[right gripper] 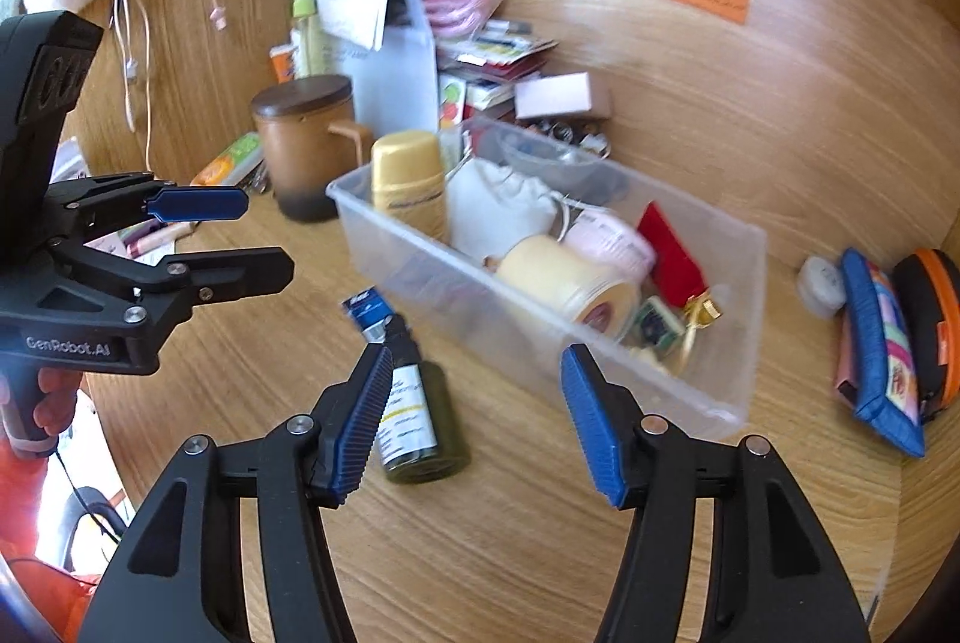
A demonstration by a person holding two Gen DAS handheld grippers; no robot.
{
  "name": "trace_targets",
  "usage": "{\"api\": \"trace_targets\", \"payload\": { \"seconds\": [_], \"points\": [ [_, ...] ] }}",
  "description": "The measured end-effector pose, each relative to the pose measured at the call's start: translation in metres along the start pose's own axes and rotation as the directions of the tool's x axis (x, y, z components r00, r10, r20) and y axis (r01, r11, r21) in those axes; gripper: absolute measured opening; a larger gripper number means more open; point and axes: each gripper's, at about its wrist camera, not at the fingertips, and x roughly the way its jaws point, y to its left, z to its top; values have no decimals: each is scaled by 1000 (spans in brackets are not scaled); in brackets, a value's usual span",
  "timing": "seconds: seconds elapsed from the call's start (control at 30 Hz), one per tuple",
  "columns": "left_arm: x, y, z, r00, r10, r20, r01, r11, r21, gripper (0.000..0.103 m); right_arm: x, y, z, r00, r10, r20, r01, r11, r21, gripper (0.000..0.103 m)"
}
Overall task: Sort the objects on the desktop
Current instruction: 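Move the left gripper to the blue Max box while the right gripper approaches the green pump bottle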
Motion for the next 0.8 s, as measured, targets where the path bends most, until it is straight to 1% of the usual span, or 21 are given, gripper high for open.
{"api": "trace_targets", "payload": {
  "seconds": [0.23,0.43,0.63,0.7,0.73,0.77,0.8],
  "points": [
    [16,13,-18,998,-9,-60,6,999,-46,73,23,11,-9,997,27,-68,-28,999,-17,55],
    [33,18,-31,993,-23,-113,15,997,-70,73,50,18,-16,990,34,-140,-41,998,-46,55],
    [47,17,-36,987,-43,-155,31,996,-79,73,62,17,-19,984,43,-171,-51,998,-42,55],
    [52,15,-36,985,-49,-166,37,996,-77,73,66,16,-20,981,65,-182,-73,997,-33,54],
    [53,14,-35,984,-48,-171,35,996,-77,73,67,17,-22,980,80,-183,-87,996,-28,51],
    [55,13,-35,983,-47,-175,34,997,-76,73,68,18,-22,980,81,-184,-89,996,-34,42],
    [58,12,-34,982,-49,-181,35,997,-75,73,68,19,-24,979,80,-185,-89,995,-42,38]
  ]
}}
